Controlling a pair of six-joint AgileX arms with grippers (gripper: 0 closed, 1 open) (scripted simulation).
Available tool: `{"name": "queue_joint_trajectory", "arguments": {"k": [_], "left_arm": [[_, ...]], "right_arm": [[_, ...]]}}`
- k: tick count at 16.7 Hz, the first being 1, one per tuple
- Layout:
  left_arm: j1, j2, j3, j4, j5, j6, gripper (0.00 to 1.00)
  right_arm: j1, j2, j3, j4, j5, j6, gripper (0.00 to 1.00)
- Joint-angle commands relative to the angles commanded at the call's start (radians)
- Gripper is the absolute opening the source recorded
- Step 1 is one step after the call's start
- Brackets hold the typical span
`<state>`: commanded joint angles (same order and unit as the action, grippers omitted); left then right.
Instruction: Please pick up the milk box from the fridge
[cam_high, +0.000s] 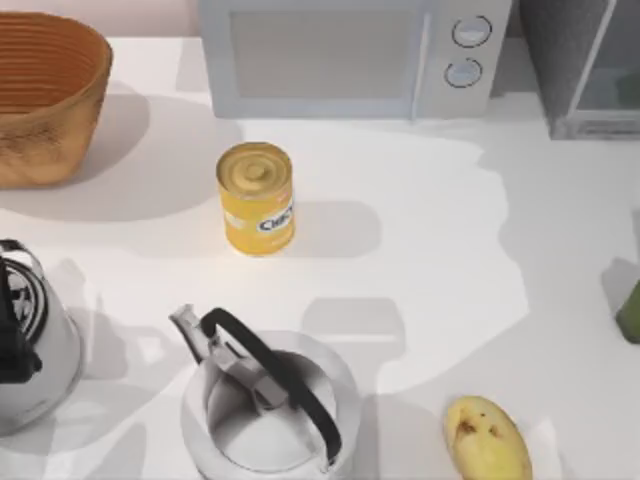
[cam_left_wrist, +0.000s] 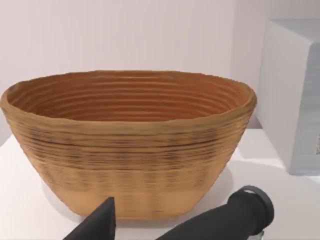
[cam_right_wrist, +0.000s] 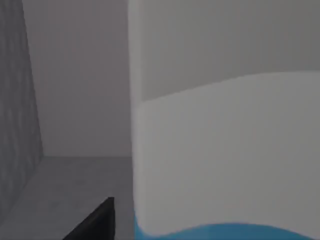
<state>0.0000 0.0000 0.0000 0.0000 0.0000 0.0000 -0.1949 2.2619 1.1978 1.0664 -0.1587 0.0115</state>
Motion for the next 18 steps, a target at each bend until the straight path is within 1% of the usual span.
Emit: {"name": "queue_joint_trajectory", "arguments": {"k": [3, 16, 17, 18], "left_arm": [[0.000, 0.000, 0.000, 0.000, 0.000, 0.000, 1.00], [0.000, 0.000, 0.000, 0.000, 0.000, 0.000, 1.00], [0.000, 0.000, 0.000, 0.000, 0.000, 0.000, 1.00], [0.000, 0.000, 0.000, 0.000, 0.000, 0.000, 1.00]], "right_arm": [[0.000, 0.000, 0.000, 0.000, 0.000, 0.000, 1.00], [0.000, 0.000, 0.000, 0.000, 0.000, 0.000, 0.02], [0.000, 0.000, 0.000, 0.000, 0.000, 0.000, 0.00], [0.000, 0.000, 0.000, 0.000, 0.000, 0.000, 0.00]]}}
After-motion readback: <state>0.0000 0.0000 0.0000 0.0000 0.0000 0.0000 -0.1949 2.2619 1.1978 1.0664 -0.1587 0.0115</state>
